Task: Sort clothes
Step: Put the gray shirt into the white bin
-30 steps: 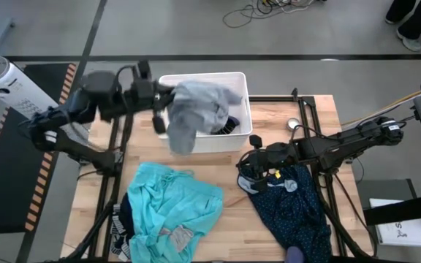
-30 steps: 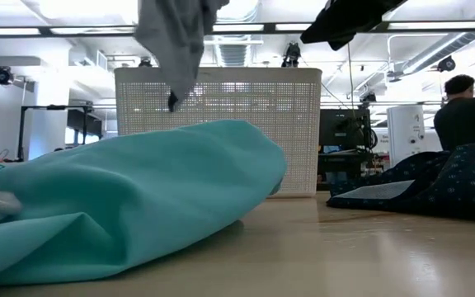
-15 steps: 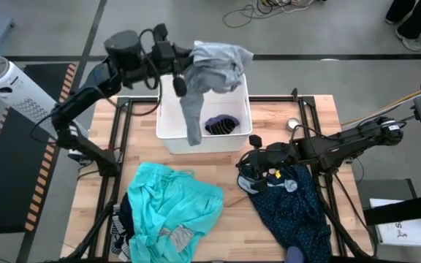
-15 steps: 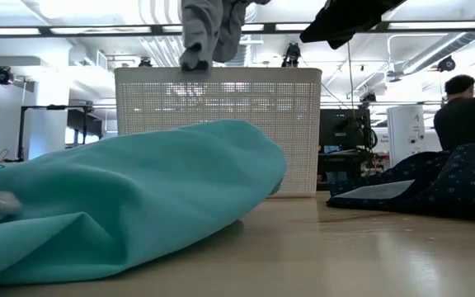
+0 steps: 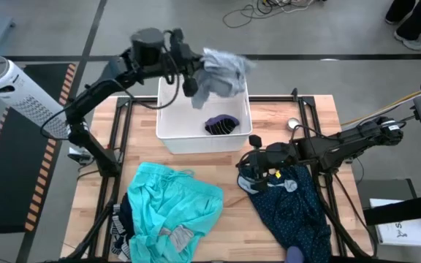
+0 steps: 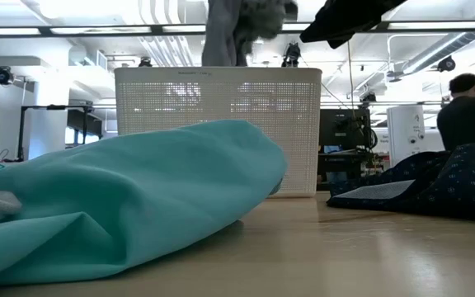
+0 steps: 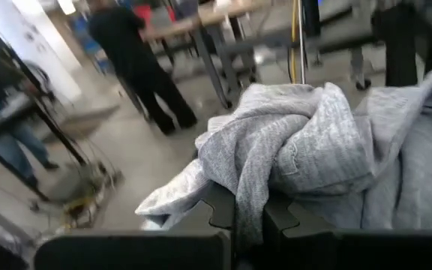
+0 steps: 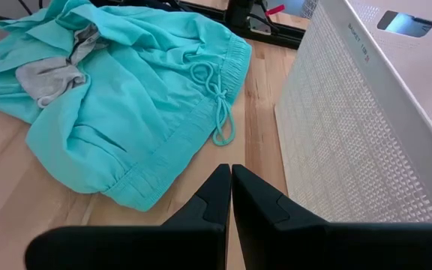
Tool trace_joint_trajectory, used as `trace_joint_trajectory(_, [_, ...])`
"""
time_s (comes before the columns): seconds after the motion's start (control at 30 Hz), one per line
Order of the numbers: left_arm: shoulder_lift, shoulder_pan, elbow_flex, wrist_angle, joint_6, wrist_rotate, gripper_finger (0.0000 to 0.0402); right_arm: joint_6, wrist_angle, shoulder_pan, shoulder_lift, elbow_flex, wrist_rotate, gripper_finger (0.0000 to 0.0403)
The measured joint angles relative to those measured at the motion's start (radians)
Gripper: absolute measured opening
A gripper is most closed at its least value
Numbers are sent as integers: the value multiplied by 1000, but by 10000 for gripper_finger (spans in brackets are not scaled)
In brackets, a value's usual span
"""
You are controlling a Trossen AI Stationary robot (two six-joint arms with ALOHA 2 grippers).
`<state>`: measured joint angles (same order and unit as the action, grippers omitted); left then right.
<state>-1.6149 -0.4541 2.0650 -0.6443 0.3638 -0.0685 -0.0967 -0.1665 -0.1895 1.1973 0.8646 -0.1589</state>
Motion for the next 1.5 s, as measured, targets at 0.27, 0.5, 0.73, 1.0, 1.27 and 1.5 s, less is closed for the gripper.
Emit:
trace_joint_trajectory(0.27, [60, 0, -245, 7, -32, 1, 0, 7, -2, 0, 0, 0, 1, 0])
trace_joint_trajectory(0.5, [96, 0, -428, 30, -49, 17, 0, 8, -2, 0, 0, 0, 1, 0])
trace_joint_trajectory(0.73, [96, -3, -576, 45, -52, 19, 0, 10, -2, 0, 0, 0, 1, 0])
trace_joint_trajectory(1.0, [96, -29, -663, 42, -63, 35, 0, 11, -2, 0, 0, 0, 2, 0])
trace_joint_trajectory(1.27, [96, -31, -694, 49, -64, 98, 34, 11, -2, 0, 0, 0, 5, 0])
trace_joint_trajectory(1.5, [96, -29, -685, 51, -101, 104, 128, 11, -5, 0, 0, 0, 5, 0])
